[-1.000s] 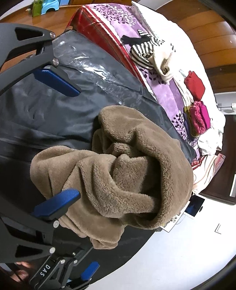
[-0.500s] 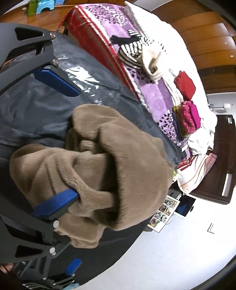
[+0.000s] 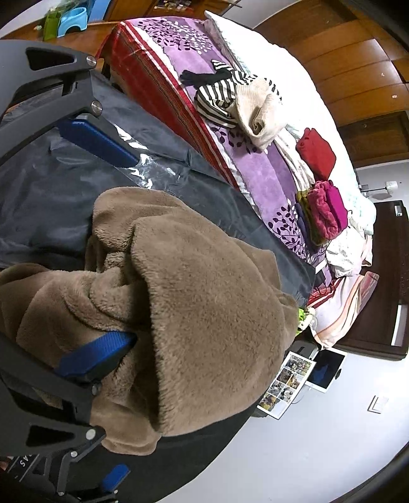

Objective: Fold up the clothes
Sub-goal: 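Move both grippers toward the crumpled brown fleece blanket on the black sheet, then grasp the blanket edge with the right gripper and lift it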

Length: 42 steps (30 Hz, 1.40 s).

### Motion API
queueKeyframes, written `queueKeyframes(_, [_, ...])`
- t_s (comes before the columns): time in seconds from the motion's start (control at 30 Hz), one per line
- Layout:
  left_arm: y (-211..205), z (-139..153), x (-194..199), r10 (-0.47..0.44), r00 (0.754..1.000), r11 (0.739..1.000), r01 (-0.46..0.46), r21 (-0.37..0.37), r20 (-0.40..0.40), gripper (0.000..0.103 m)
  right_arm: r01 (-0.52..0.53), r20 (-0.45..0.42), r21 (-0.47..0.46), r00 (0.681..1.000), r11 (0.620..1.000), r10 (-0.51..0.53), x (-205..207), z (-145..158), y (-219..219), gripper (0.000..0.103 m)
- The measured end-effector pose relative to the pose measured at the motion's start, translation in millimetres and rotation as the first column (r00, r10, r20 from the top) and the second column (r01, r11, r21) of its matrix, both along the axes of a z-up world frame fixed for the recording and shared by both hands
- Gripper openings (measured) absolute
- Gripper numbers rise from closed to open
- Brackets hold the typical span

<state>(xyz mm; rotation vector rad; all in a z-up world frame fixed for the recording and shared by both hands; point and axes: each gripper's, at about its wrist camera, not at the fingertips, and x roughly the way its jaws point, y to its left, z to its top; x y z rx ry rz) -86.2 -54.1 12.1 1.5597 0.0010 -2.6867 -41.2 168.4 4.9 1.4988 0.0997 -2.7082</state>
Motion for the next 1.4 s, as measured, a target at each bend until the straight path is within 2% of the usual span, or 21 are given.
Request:
queueKeyframes(0.17, [2.0, -2.0, -1.5, -0.010, 1.000, 1.000, 0.010, -0.006, 0.006, 0.102, 0.013, 0.016, -0.018, 1.000, 1.000, -0.013, -7.5, -5.2, 2.1, 0.089])
queueKeyframes(0.5, [6.2, -5.5, -5.1, -0.034, 0.999, 0.999, 0.034, -0.004, 0.017, 0.102, 0.031, 0.064, -0.224, 0.998, 0.974, -0.017, -19.1, -27.3, 15.4, 0.089])
queueKeyframes(0.7, [0.6, -9.3, -5.5, -0.031, 0.999, 0.999, 0.030, 0.034, 0.032, 0.102, 0.037, 0.067, -0.302, 0.998, 0.953, -0.018, -20.2, -35.9, 21.4, 0.089])
queueKeyframes(0.93, [-3.3, -13.5, -8.7, -0.034, 0.999, 0.998, 0.032, 0.051, 0.038, 0.103, 0.103, 0.105, -0.373, 0.992, 0.922, -0.069, -18.5, -44.3, 36.8, 0.089])
queueKeyframes(1.17, [-8.6, -18.3, -11.9, -0.031, 0.998, 0.997, 0.027, 0.078, 0.051, 0.103, 0.082, 0.102, -0.415, 0.994, 0.906, -0.043, -20.0, -49.9, 33.6, 0.089])
queueKeyframes(1.23, [-9.4, -18.7, -11.9, -0.033, 0.998, 0.996, 0.029, 0.083, 0.053, 0.103, 0.076, 0.092, -0.426, 0.995, 0.901, -0.040, -18.6, -50.6, 33.3, 0.077])
queueKeyframes(1.27, [-9.4, -19.0, -11.6, -0.034, 0.998, 0.996, 0.030, 0.086, 0.053, 0.103, 0.075, 0.086, -0.428, 0.995, 0.901, -0.042, -17.2, -50.4, 33.6, 0.056])
queueKeyframes(1.3, [-9.4, -19.2, -11.3, -0.036, 0.998, 0.996, 0.031, 0.088, 0.055, 0.103, 0.075, 0.080, -0.430, 0.996, 0.900, -0.044, -15.9, -50.1, 33.9, 0.046])
queueKeyframes(1.37, [-8.9, -19.4, -9.8, -0.035, 0.998, 0.996, 0.030, 0.088, 0.056, 0.103, 0.072, 0.056, -0.424, 0.997, 0.903, -0.053, -11.0, -45.5, 34.7, 0.037])
queueKeyframes(1.4, [-8.7, -19.1, -9.1, -0.034, 0.998, 0.996, 0.029, 0.087, 0.057, 0.103, 0.066, 0.039, -0.417, 0.998, 0.906, -0.055, -8.2, -41.6, 34.4, 0.035])
